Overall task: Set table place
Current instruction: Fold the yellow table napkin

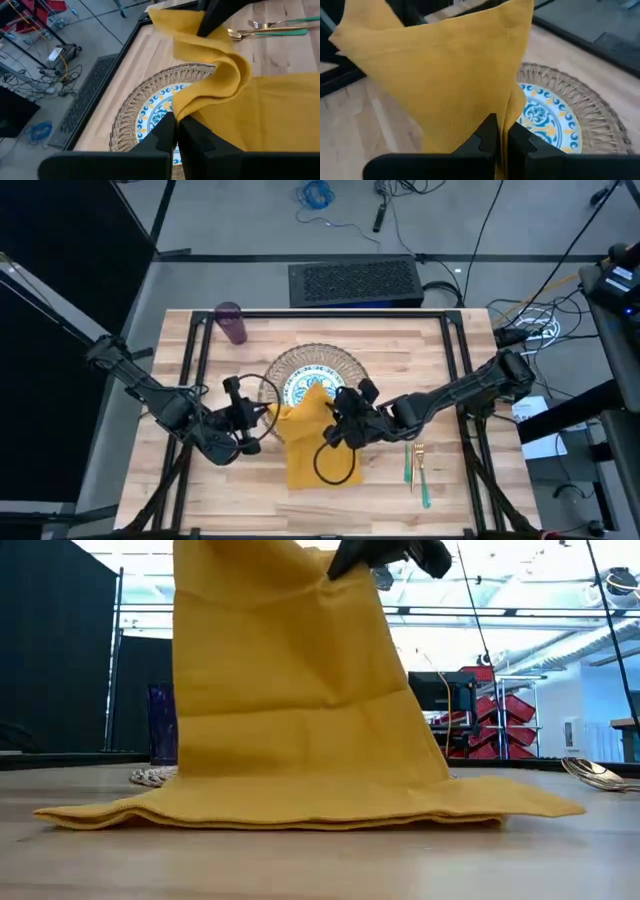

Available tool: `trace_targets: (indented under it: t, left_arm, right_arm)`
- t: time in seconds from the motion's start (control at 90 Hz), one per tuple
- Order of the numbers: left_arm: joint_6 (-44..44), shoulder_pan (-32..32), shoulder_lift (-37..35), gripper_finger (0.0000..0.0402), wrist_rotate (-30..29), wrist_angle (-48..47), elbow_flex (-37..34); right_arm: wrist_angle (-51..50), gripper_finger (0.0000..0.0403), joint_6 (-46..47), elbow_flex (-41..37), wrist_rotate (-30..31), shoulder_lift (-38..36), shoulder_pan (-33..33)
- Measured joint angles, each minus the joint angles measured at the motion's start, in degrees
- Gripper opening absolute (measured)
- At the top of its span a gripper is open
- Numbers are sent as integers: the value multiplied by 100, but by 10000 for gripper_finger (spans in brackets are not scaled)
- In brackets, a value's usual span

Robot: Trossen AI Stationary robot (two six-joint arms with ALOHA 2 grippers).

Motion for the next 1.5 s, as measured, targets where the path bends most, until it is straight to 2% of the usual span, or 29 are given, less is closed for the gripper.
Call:
trace_targets:
  t: [0.167,0.478,0.633,0.8,1.067,1.333,1.5]
  left_arm:
    - [-7,-24,-44,0,26,251,0]
    - [-11,-300,-31,0,153,932,7]
    - [-162,-498,-3,0,197,988,261]
    - [-729,-662,305,0,265,1009,363]
    - [-1633,-980,1222,0,525,1046,363]
    - [-1816,-1088,1453,0,494,1361,374]
    - [-1772,-1172,1453,0,479,1366,646]
  right_arm:
    - [-17,0,194,0,313,-93,267]
    - [-248,0,770,0,-6,-105,703]
    - [-224,0,1013,0,-329,-105,893]
    - [-234,0,1354,0,-453,-105,1148]
    - [-263,0,2113,0,-712,-2,1634]
    - [-390,0,2903,0,-1054,382,1925]
    - [-348,0,3090,0,-1189,616,1921]
